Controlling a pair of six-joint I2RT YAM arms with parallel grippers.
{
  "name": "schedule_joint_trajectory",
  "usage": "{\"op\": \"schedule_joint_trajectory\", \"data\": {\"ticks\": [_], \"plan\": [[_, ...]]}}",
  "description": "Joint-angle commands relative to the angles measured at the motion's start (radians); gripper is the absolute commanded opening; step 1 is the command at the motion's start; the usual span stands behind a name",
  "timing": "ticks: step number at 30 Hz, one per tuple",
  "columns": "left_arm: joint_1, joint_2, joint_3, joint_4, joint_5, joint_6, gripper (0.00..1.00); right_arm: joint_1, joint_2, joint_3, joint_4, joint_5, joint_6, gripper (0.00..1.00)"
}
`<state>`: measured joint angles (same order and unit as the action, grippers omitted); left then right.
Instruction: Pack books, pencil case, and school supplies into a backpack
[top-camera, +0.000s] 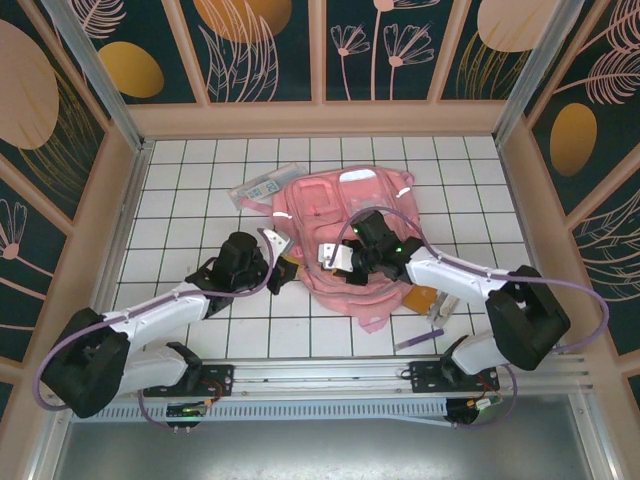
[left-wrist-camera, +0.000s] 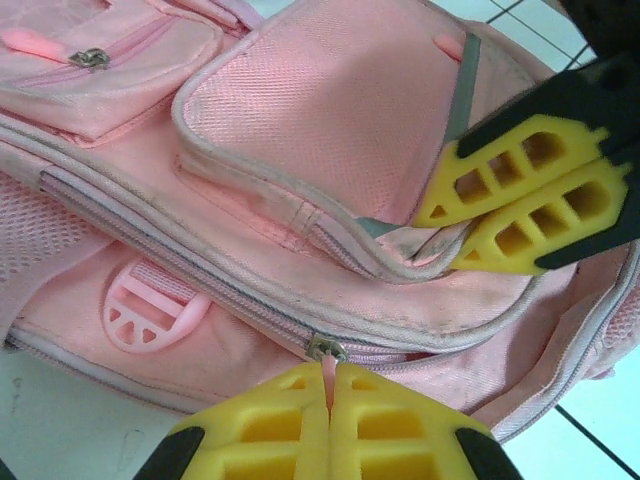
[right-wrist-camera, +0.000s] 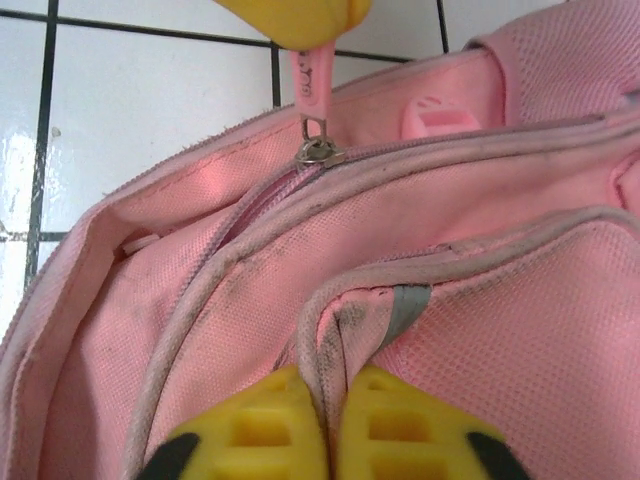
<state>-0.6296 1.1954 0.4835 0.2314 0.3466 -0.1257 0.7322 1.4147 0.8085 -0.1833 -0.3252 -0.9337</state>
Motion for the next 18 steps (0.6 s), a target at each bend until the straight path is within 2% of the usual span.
{"op": "schedule_joint_trajectory", "data": {"ticks": [1, 3, 9, 15, 18], "plan": [[0.005, -0.059, -0.015, -0.01, -0.101, 0.054, 0.0, -0.012, -0.081, -0.042, -0.022, -0.1, -0.101, 0.0], [0.011, -0.074, -0.015, -0.014, -0.153, 0.073, 0.0, -0.017, -0.125, -0.058, -0.04, -0.169, -0.145, 0.0], [0.136, -0.048, -0.016, 0.054, -0.162, 0.061, 0.0, -0.044, -0.203, -0.048, -0.096, -0.203, -0.232, 0.0], [0.221, 0.096, 0.064, 0.084, -0.256, 0.024, 0.0, -0.056, -0.209, -0.014, -0.151, -0.273, -0.257, 0.0], [0.225, 0.136, 0.1, 0.097, -0.23, 0.034, 0.0, -0.054, -0.205, -0.019, -0.122, -0.279, -0.227, 0.0]]}}
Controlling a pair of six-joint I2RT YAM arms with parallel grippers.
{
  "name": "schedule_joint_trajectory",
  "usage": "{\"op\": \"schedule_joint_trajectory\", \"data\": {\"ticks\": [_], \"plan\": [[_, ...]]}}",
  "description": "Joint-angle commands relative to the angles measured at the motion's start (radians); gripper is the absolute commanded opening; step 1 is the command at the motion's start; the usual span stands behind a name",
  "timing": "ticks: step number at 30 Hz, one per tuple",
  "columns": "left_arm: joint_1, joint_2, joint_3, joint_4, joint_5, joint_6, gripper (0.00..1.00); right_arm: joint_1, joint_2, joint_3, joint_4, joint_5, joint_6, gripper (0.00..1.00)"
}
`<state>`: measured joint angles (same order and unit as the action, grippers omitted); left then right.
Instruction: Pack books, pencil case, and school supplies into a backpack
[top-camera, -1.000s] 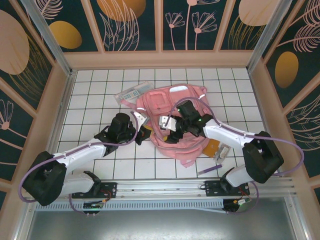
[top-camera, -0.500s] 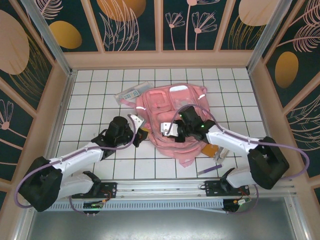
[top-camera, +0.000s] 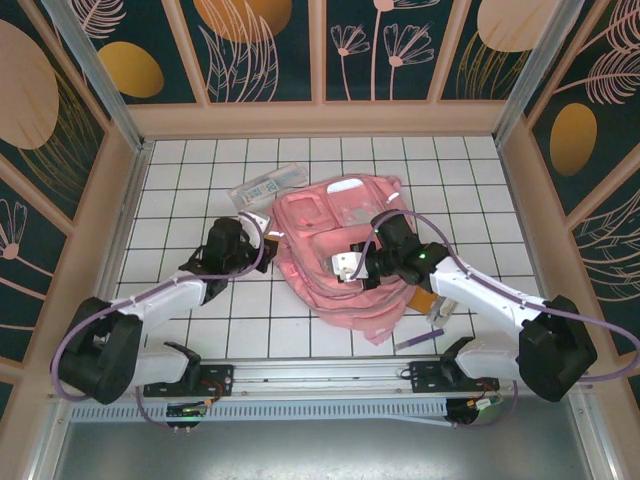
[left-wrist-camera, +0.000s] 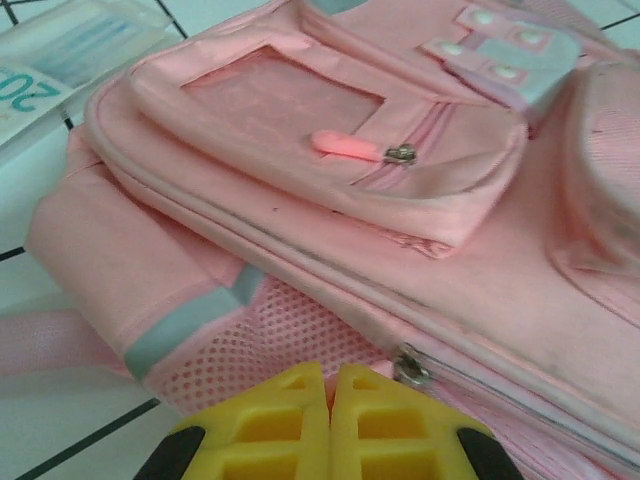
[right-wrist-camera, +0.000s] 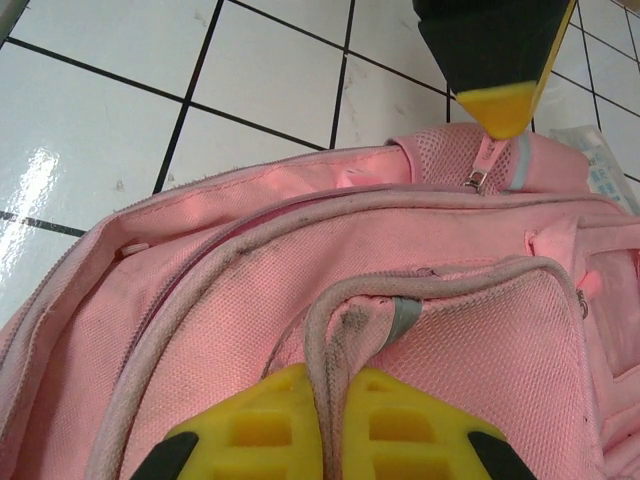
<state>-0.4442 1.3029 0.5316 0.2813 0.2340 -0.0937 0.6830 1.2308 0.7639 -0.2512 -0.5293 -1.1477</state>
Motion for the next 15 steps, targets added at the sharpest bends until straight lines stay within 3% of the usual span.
{"op": "schedule_joint_trajectory", "data": {"ticks": [1, 2, 5, 6, 7, 9, 11, 15], "plan": [[0.041, 0.034, 0.059, 0.047, -0.084, 0.017, 0.0, -0.006, -0.02, 0.026, -0.031, -0.076, 0.009, 0.0], [0.041, 0.035, 0.065, 0.044, -0.027, 0.049, 0.07, -0.012, -0.017, 0.024, 0.003, -0.079, 0.045, 0.0], [0.04, 0.015, 0.089, -0.036, 0.149, 0.183, 0.44, -0.029, 0.008, 0.051, 0.07, -0.111, 0.144, 0.0], [0.041, -0.001, 0.09, -0.065, 0.16, 0.21, 0.52, -0.034, 0.019, 0.059, 0.074, -0.132, 0.153, 0.0], [0.04, -0.018, 0.09, -0.081, 0.13, 0.211, 0.59, -0.034, 0.029, 0.066, 0.071, -0.143, 0.154, 0.01], [0.041, -0.055, 0.101, -0.119, -0.051, 0.117, 0.74, -0.032, 0.051, 0.082, 0.036, -0.177, 0.141, 0.2], [0.042, -0.071, 0.152, -0.194, -0.171, 0.042, 0.75, -0.03, 0.06, 0.079, 0.022, -0.204, 0.14, 0.4], [0.042, -0.063, 0.265, -0.321, -0.187, -0.107, 0.99, -0.089, 0.029, 0.045, 0.202, -0.214, 0.347, 0.5]]}}
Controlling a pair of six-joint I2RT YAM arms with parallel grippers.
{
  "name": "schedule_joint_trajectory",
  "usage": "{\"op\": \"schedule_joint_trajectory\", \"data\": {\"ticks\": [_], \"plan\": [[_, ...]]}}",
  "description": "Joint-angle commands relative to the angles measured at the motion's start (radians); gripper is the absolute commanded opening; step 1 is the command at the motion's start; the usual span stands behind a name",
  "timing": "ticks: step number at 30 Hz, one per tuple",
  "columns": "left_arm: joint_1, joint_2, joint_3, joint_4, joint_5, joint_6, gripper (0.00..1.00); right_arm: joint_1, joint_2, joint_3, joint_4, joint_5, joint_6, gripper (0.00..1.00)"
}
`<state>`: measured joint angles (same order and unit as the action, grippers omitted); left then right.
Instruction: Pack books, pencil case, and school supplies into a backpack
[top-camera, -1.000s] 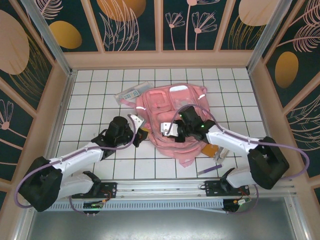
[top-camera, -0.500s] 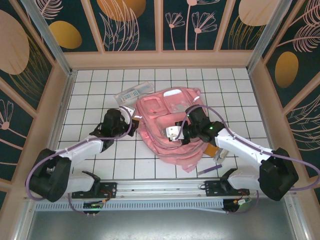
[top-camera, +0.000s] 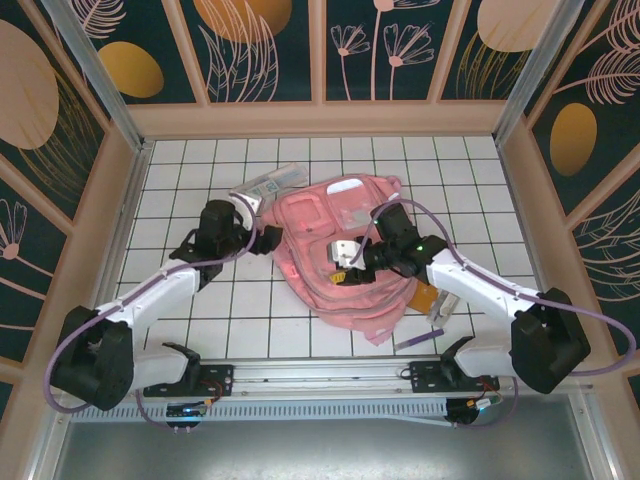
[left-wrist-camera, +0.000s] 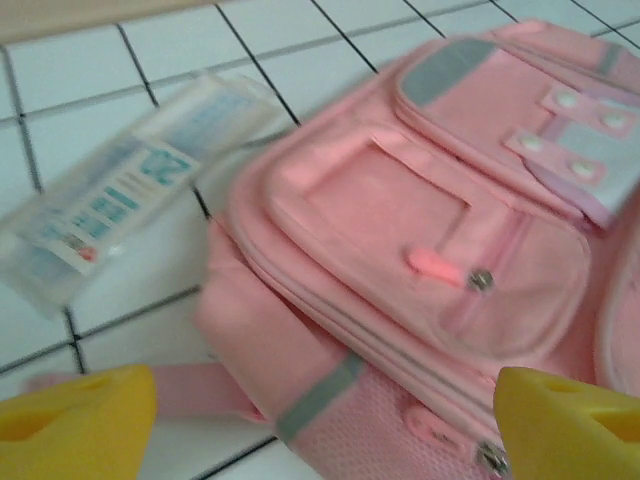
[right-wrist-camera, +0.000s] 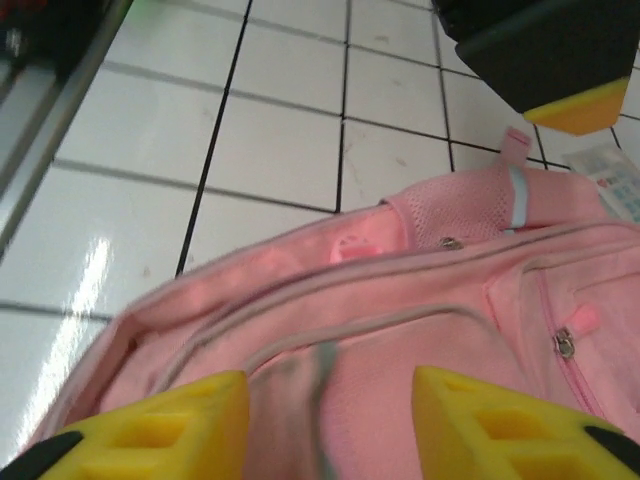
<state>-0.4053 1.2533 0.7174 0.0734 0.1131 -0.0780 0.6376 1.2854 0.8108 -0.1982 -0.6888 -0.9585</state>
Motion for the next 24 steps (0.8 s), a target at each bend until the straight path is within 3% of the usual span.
{"op": "schedule_joint_trajectory", "data": {"ticks": [1, 2, 4, 7, 9, 10, 11, 14, 17, 20, 24], "plan": [[0.004, -0.007, 0.096, -0.128, -0.027, -0.138, 0.99, -0.066, -0.034, -0.012, 0.219, -0.037, 0.238, 0.65], [0.003, 0.004, 0.109, -0.139, 0.03, -0.143, 0.99, -0.084, -0.042, -0.019, 0.299, 0.02, 0.356, 0.99], [0.003, 0.036, 0.129, -0.14, 0.073, -0.195, 0.99, -0.116, -0.04, 0.002, 0.377, 0.192, 0.544, 0.99], [0.003, 0.122, 0.196, -0.184, 0.018, -0.29, 0.99, -0.154, -0.008, 0.095, 0.357, 0.556, 0.793, 0.99], [0.003, 0.202, 0.249, -0.231, 0.035, -0.312, 0.99, -0.182, 0.031, 0.179, 0.261, 0.911, 1.049, 0.99], [0.003, 0.234, 0.298, -0.241, 0.052, -0.319, 0.99, -0.202, 0.051, 0.222, 0.181, 0.996, 1.15, 0.99], [0.003, 0.274, 0.326, -0.25, 0.082, -0.322, 0.99, -0.238, 0.075, 0.261, 0.105, 1.006, 1.224, 0.99], [-0.031, 0.341, 0.362, -0.232, 0.156, -0.276, 0.99, -0.344, 0.142, 0.322, -0.073, 0.883, 1.325, 0.99], [-0.156, 0.32, 0.358, -0.229, 0.126, -0.036, 0.99, -0.426, 0.173, 0.315, -0.202, 0.717, 1.454, 0.94], [-0.276, 0.263, 0.296, -0.193, 0.182, 0.24, 0.99, -0.481, 0.181, 0.253, -0.299, 0.592, 1.534, 0.92], [-0.379, 0.223, 0.207, -0.138, 0.291, 0.475, 0.99, -0.547, 0.188, 0.184, -0.372, 0.569, 1.531, 0.92]]}}
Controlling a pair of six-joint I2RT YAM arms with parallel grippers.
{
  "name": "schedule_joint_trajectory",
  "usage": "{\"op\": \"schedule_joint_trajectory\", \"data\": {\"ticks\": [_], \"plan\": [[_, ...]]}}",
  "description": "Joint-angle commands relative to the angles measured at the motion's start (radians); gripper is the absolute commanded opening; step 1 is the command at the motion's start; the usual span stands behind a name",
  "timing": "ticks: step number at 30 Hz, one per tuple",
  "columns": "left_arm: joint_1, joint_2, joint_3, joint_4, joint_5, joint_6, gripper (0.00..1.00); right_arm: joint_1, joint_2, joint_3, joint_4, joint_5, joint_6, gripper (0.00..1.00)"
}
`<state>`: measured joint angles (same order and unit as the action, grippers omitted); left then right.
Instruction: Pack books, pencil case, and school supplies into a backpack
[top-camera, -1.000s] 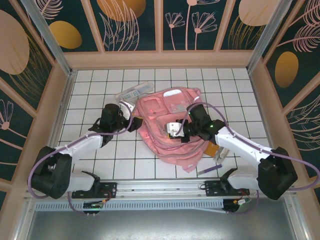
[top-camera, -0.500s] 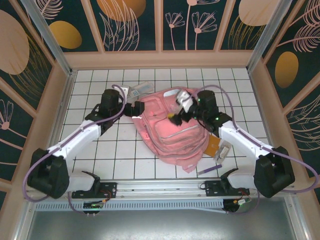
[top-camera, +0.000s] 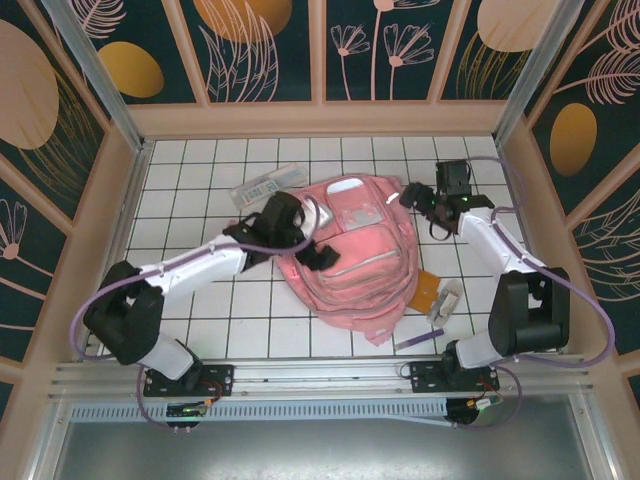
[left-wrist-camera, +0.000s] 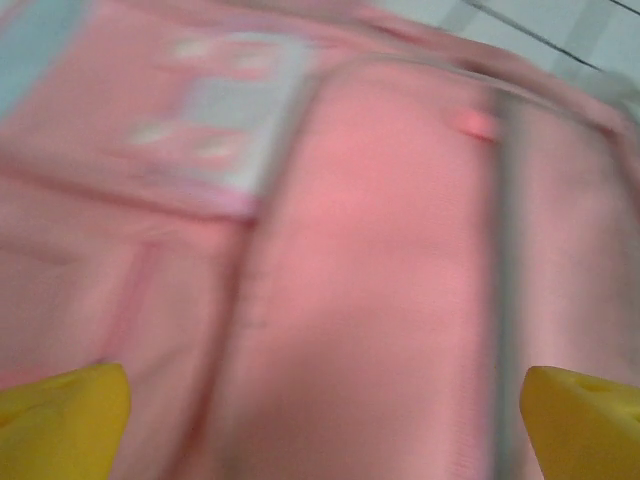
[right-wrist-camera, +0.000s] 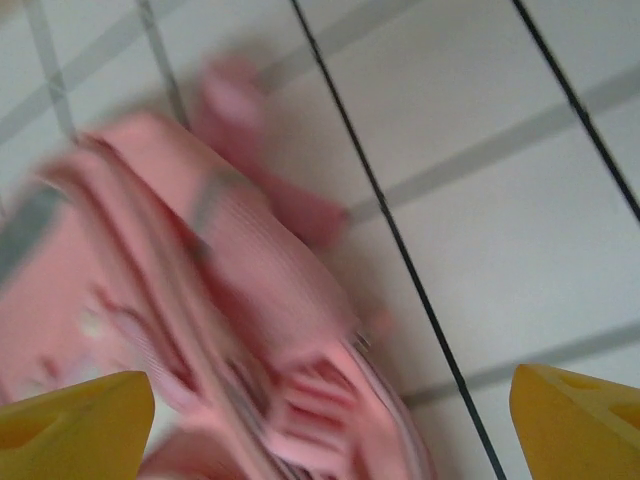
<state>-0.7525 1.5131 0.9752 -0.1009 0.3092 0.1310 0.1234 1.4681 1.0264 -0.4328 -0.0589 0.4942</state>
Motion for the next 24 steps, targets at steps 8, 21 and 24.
{"op": "schedule_joint_trajectory", "data": {"ticks": [8, 21, 24], "plan": [[-0.155, 0.064, -0.025, 0.034, -0.094, 0.367, 0.98, -0.072, 0.035, -0.044, -0.126, -0.076, 0.09, 0.92], [-0.141, 0.071, 0.023, 0.069, -0.197, 0.248, 0.0, -0.074, 0.046, 0.013, -0.067, -0.095, 0.006, 0.9], [-0.055, -0.054, -0.047, 0.106, -0.094, 0.136, 0.0, -0.072, 0.027, 0.018, -0.053, -0.114, -0.042, 0.88]]}}
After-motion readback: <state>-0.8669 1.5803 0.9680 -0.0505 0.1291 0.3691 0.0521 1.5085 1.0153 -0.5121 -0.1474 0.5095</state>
